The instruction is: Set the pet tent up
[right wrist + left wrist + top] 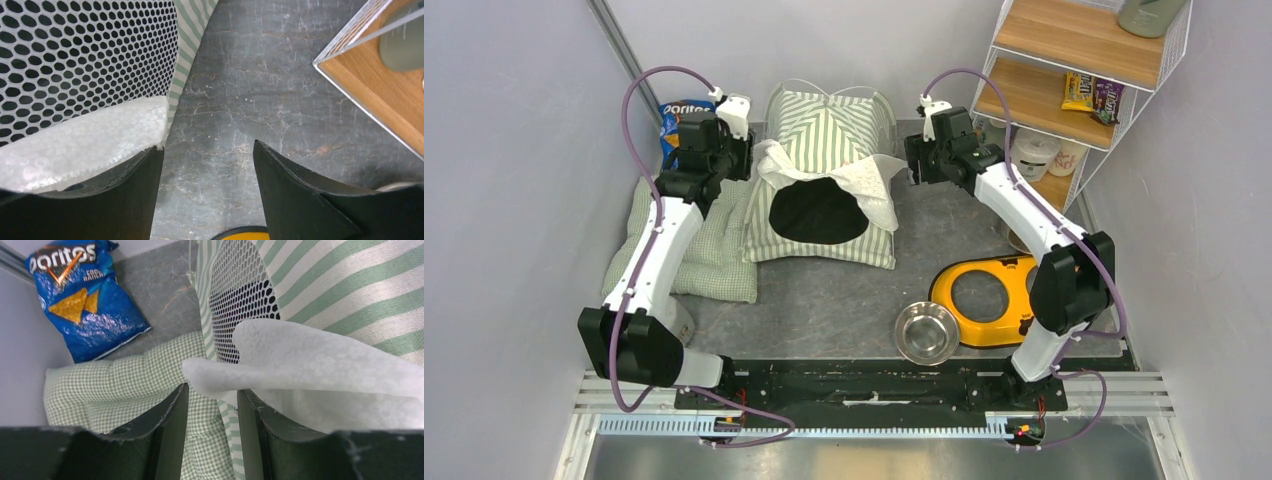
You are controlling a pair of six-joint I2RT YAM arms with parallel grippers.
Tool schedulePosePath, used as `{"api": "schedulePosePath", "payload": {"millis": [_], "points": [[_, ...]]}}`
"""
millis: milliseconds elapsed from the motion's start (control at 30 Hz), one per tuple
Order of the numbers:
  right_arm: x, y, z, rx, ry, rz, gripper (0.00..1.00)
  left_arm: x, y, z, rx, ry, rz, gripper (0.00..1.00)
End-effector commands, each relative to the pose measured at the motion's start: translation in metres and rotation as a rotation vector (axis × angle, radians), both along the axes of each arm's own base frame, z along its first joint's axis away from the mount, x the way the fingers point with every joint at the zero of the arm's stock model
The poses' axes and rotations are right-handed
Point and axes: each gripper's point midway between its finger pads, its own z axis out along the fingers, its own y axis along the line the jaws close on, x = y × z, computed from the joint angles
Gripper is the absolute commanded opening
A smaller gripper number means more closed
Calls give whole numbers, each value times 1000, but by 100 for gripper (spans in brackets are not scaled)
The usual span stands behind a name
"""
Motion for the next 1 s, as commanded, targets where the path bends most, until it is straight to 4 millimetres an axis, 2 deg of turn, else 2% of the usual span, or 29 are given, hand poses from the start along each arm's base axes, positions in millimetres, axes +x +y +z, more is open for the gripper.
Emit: {"api": "schedulePosePath", "payload": {"millis": [0,67,100,200,300,400,467,533,667,767,900,967], "points": [[1,-2,40,68,-29,-83,73,-6,12,14,-90,-4,131,47],[-1,-8,55,69,-52,-113,73,-8,27,18,-79,6,236,47],[-2,-10,67,81,-72,-126,73,-8,41,24,-69,-3,331,47],[-15,-1,101,153,-99,-77,72,-16,74,41,-21,-36,530,47],[-28,11,130,247,-118,-33,71,-23,89,56,0,-83,611,47],[-36,7,152,276,-168,-50,72,-30,91,68,-15,-115,628,47],[-42,12,167,300,-196,-6,73,-33,85,75,-48,-129,596,47],[-52,27,183,352,-232,85,73,-34,71,80,-102,-134,520,47],[-79,71,201,405,-262,334,71,-39,36,93,-215,-147,338,47],[-89,97,196,390,-261,420,71,-47,13,104,-287,-169,214,48],[-78,112,175,329,-243,417,67,-58,-10,109,-371,-180,100,49],[-70,117,163,298,-238,403,64,-61,-15,108,-392,-174,78,49]]}}
